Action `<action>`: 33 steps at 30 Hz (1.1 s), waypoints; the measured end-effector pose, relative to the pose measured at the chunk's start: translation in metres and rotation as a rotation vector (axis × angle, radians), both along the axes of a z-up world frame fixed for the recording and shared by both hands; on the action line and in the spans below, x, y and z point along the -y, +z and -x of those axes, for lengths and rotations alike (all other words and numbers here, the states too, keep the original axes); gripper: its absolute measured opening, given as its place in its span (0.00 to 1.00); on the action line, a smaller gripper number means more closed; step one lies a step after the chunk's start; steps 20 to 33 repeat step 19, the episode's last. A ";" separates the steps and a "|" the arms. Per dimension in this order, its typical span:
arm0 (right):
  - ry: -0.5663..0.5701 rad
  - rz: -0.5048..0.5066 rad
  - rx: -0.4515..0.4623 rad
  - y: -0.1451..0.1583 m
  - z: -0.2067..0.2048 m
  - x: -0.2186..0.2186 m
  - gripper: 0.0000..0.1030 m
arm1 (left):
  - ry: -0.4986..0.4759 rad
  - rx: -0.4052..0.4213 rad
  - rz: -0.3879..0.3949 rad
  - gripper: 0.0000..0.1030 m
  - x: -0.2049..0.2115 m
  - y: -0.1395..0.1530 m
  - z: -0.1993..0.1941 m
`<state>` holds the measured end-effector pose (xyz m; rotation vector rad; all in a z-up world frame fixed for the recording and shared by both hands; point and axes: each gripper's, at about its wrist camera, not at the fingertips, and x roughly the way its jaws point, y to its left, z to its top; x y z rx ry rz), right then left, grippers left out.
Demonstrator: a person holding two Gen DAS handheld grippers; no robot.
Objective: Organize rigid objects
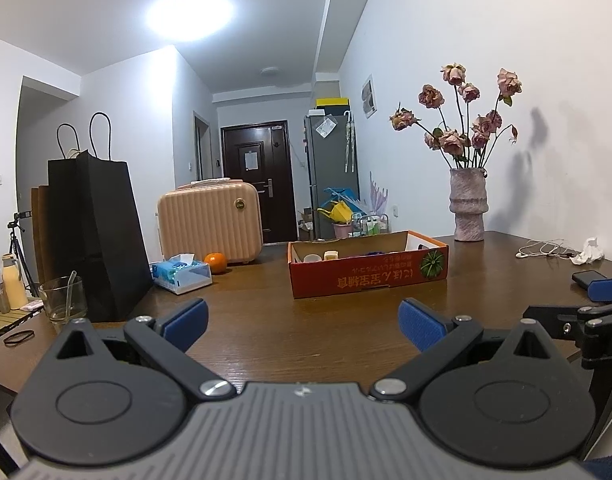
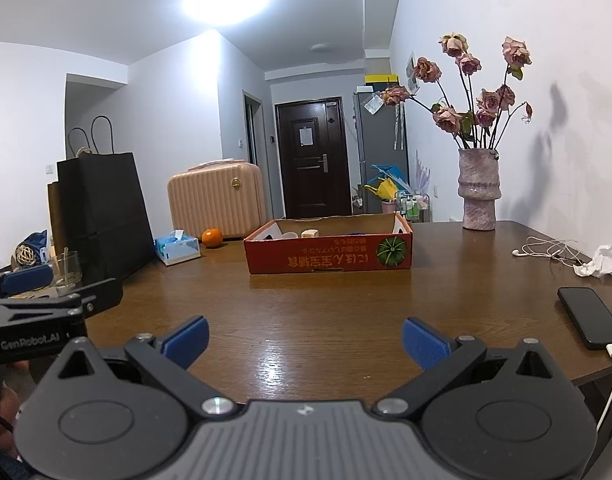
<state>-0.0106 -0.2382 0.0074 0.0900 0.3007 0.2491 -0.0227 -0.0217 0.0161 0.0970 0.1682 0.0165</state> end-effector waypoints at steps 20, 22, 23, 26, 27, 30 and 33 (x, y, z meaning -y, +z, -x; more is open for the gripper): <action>0.001 0.003 -0.006 0.001 -0.001 0.000 1.00 | 0.000 -0.016 0.004 1.00 0.000 -0.002 -0.003; 0.001 0.003 -0.006 0.001 -0.001 0.000 1.00 | 0.000 -0.016 0.004 1.00 0.000 -0.002 -0.003; 0.001 0.003 -0.006 0.001 -0.001 0.000 1.00 | 0.000 -0.016 0.004 1.00 0.000 -0.002 -0.003; 0.001 0.003 -0.006 0.001 -0.001 0.000 1.00 | 0.000 -0.016 0.004 1.00 0.000 -0.002 -0.003; 0.001 0.003 -0.006 0.001 -0.001 0.000 1.00 | 0.000 -0.016 0.004 1.00 0.000 -0.002 -0.003; 0.001 0.003 -0.006 0.001 -0.001 0.000 1.00 | 0.000 -0.016 0.004 1.00 0.000 -0.002 -0.003; 0.001 0.003 -0.006 0.001 -0.001 0.000 1.00 | 0.000 -0.016 0.004 1.00 0.000 -0.002 -0.003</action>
